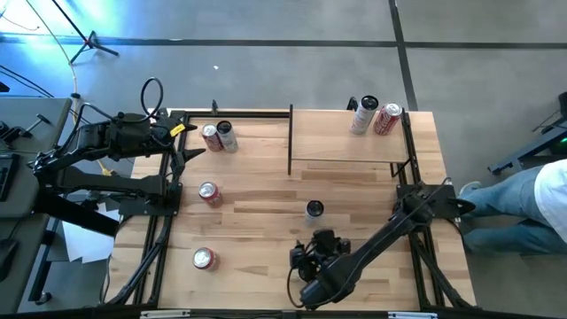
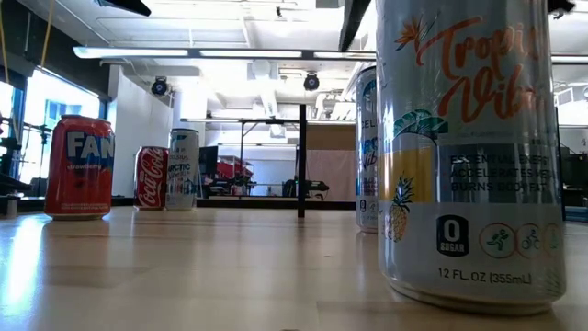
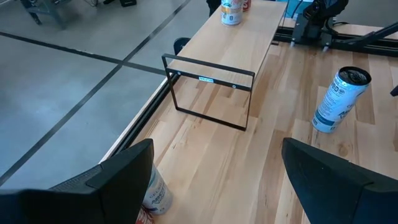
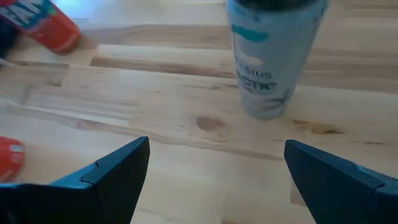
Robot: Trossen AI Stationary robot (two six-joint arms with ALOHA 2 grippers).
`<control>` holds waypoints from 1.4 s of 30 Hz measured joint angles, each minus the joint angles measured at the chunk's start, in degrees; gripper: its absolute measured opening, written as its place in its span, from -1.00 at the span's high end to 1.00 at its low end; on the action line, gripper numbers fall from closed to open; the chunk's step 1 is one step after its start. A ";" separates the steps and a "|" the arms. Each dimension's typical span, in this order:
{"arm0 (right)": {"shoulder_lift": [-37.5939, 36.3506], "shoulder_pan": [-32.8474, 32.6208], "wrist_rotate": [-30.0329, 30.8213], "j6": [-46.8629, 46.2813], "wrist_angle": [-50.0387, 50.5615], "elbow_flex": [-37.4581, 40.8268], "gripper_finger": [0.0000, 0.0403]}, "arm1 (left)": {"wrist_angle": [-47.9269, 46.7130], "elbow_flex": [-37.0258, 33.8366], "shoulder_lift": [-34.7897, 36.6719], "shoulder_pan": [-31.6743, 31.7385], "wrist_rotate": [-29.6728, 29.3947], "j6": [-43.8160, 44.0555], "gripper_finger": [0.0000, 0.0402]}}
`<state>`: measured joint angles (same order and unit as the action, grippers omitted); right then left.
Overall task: Place canned beverage on shelf
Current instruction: Put the white soda can on the shelf
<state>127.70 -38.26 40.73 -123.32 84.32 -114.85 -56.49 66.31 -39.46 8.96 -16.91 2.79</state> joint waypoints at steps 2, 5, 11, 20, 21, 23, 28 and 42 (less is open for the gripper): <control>0.42 0.02 -0.85 -0.22 0.32 0.00 -0.79 | 0.00 0.01 0.00 -0.01 0.02 0.00 -0.67; 0.46 0.02 -1.51 -0.11 0.24 -0.02 -0.79 | -0.01 -0.01 0.00 0.00 0.01 0.00 -0.67; 0.46 0.11 -1.19 -0.41 0.67 -0.02 -0.79 | 0.00 0.01 -0.02 -0.01 0.00 0.00 -0.67; 0.46 4.03 0.20 -2.19 1.85 -0.04 -0.79 | -0.01 0.01 -0.02 0.00 0.01 0.00 -0.67; 0.46 4.66 0.20 -2.19 1.85 -0.04 -0.79 | -0.02 0.01 -0.02 -0.01 0.00 0.00 -0.67; 0.46 5.77 0.20 -2.19 2.27 -0.04 -0.79 | -0.01 0.00 -0.01 0.00 0.00 0.00 -0.67; 0.48 7.99 -1.30 -2.42 3.33 -0.04 -0.79 | -0.02 -0.01 -0.02 -0.01 0.00 0.00 -0.67; 0.57 12.52 -2.86 -3.09 5.50 1.72 -0.79 | -0.01 0.01 -0.01 -0.01 0.00 0.00 -0.67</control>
<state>128.27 -25.74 37.87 -126.41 89.82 -113.13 -56.50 66.32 -39.48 8.95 -16.91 2.79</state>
